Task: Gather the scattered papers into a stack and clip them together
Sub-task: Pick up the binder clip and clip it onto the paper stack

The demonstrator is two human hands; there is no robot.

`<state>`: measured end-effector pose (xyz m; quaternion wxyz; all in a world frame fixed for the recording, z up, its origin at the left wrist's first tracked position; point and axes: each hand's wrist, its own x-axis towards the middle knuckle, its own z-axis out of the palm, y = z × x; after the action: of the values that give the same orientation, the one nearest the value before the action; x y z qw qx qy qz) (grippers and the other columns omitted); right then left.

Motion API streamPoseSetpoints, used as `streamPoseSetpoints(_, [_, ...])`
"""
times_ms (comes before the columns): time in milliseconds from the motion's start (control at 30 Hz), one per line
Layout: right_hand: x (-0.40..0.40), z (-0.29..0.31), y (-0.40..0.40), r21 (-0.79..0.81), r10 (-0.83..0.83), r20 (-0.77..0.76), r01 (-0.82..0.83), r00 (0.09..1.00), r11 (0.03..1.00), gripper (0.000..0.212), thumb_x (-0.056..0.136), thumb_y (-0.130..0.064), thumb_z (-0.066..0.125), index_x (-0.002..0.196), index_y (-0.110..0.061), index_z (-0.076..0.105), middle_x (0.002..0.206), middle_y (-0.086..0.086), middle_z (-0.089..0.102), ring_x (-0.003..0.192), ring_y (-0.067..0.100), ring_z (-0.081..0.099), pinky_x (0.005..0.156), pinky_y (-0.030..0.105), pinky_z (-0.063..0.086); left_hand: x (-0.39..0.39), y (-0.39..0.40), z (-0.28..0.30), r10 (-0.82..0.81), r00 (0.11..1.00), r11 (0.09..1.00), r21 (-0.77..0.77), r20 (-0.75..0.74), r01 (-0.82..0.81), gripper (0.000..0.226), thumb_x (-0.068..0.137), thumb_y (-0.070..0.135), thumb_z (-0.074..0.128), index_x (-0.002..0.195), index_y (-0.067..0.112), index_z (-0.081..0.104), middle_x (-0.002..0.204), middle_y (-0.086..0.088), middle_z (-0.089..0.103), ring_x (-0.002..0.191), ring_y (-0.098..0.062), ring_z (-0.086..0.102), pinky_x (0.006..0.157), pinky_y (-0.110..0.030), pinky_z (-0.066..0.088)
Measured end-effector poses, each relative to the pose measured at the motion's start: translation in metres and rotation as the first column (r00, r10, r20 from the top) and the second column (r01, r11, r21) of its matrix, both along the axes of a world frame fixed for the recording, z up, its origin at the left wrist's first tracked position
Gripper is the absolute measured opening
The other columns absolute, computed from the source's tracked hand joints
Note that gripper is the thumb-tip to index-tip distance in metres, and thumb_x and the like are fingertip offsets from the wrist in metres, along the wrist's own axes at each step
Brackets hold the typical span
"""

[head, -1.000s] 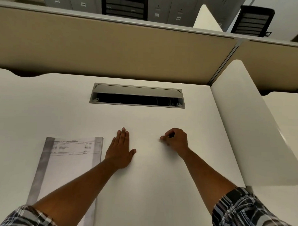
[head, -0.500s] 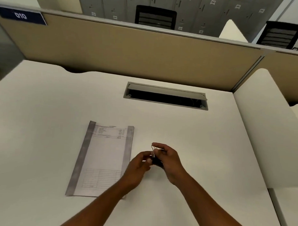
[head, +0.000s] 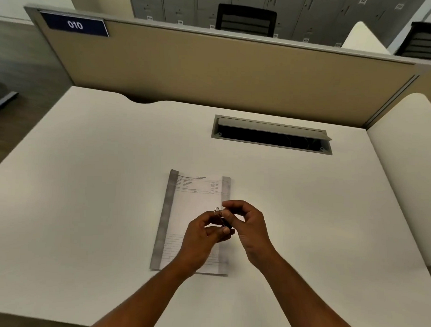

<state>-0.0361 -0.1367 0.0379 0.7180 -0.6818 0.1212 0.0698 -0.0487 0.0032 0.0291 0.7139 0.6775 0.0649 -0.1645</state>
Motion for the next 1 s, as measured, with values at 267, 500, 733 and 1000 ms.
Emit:
streamPoseSetpoints(267, [0.001,0.005,0.046,0.171,-0.13,-0.045,0.136,0.99,0.976,0.019,0.089,0.0,0.071,0.104,-0.01,0.074,0.102,0.009,0.079,0.094,0.02,0.075,0.076,0.024,0.057,0.012,0.044,0.014,-0.007,0.999,0.992,-0.126,-0.041,0.002,0.031,0.085,0.004,0.071,0.115,0.01,0.067,0.101,-0.016,0.069,0.084,-0.032,0.073,0.079,-0.037,0.06])
streamPoseSetpoints(500, [-0.001,0.005,0.07,0.115,-0.158,0.016,0.155,0.987,0.981,0.018,0.089,-0.002,0.073,0.104,-0.013,0.075,0.099,0.009,0.078,0.096,0.026,0.075,0.083,0.033,0.06,0.023,0.064,0.005,-0.113,0.994,0.994,-0.013,0.002,0.113,0.04,0.078,0.014,0.08,0.116,0.016,0.067,0.106,-0.011,0.068,0.086,-0.025,0.074,0.083,-0.035,0.06])
streamPoseSetpoints(733, [-0.005,0.012,0.074,-0.28,-0.067,0.121,0.099,0.99,0.955,0.015,0.089,-0.036,0.077,0.102,-0.031,0.073,0.098,-0.013,0.076,0.098,0.007,0.071,0.075,0.026,0.061,0.033,0.069,0.01,-0.207,0.939,0.915,0.394,0.273,0.087,0.036,0.082,0.014,0.076,0.113,0.029,0.069,0.107,0.014,0.068,0.081,-0.001,0.067,0.074,-0.017,0.057])
streamPoseSetpoints(1000, [0.002,0.018,0.049,-0.372,-0.134,0.133,0.174,0.982,0.912,0.017,0.084,-0.036,0.082,0.095,-0.026,0.074,0.086,-0.012,0.075,0.087,0.009,0.073,0.072,0.023,0.062,0.029,0.052,0.018,-0.321,0.847,0.849,0.525,0.423,0.059,0.039,0.086,0.022,0.072,0.124,0.026,0.062,0.111,0.014,0.068,0.097,0.002,0.065,0.09,-0.013,0.051])
